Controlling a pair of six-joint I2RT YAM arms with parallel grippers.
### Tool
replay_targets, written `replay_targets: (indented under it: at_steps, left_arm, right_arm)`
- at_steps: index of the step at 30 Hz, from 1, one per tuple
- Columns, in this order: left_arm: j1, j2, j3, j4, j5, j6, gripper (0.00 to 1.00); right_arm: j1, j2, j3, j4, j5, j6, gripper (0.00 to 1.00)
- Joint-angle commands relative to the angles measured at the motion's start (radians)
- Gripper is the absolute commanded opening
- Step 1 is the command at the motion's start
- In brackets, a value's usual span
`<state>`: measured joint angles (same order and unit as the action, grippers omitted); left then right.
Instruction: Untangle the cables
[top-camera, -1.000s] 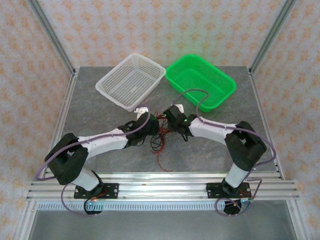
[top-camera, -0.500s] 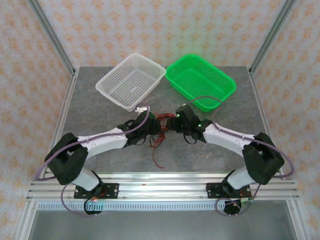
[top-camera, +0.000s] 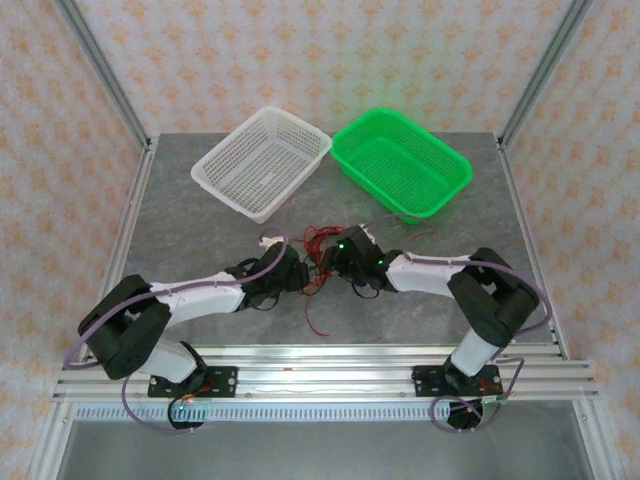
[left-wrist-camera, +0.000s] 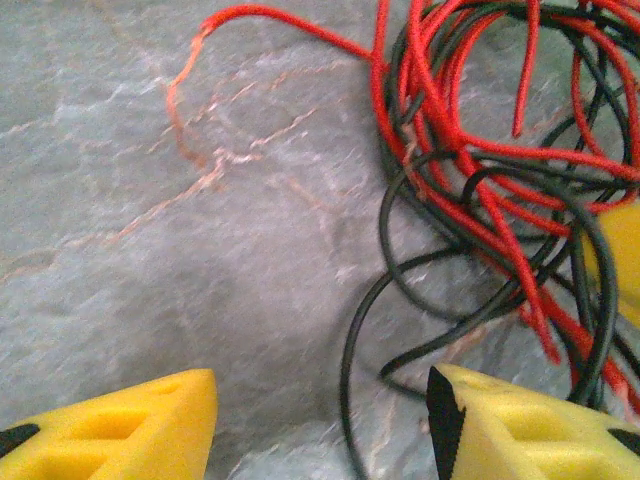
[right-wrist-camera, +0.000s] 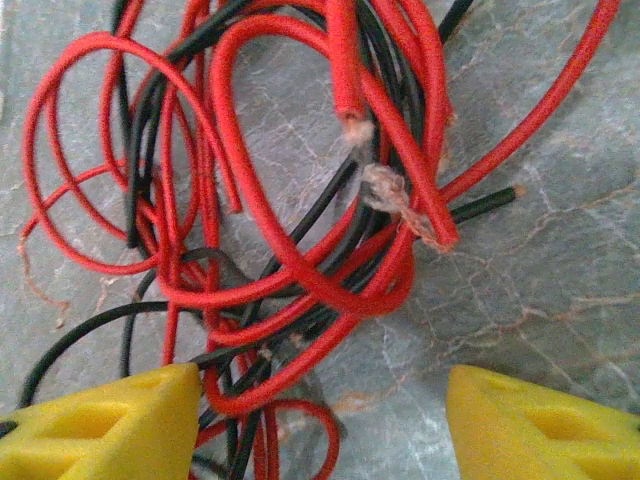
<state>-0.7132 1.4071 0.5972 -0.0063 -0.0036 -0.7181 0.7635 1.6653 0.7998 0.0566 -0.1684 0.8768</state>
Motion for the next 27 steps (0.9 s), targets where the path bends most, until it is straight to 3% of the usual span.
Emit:
replay_targets:
  at_steps: [1,8,11,13,21,27]
  left_arm:
    - [0.003,-0.08,-0.028,0.057,0.013,-0.01,0.58]
    - [0.003,-0.189,-0.015,-0.028,0.041,0.038,0.58]
    - [0.003,-0.227,0.014,-0.084,0.041,0.062,0.58]
    - [0.003,-0.246,0.034,-0.121,0.028,0.074,0.59]
    - [0.013,-0.219,0.056,-0.189,-0.051,0.049,0.67]
    - [0.043,-0.115,0.039,-0.092,-0.043,0.009,0.67]
  right_arm:
    - [0.008,0.041,0.035,0.064,0.064,0.054,0.62]
    - [0.008,0.08,0.047,0.074,0.111,-0.038,0.37]
    - [0.005,0.074,0.042,0.071,0.136,-0.103,0.09]
    - [0.003,0.058,0.031,0.071,0.154,-0.166,0.0]
    - [-0.003,-0.101,-0.025,0.047,0.056,-0.618,0.0]
    - [-0.031,-0.132,-0.001,-0.071,-0.044,-0.839,0.0]
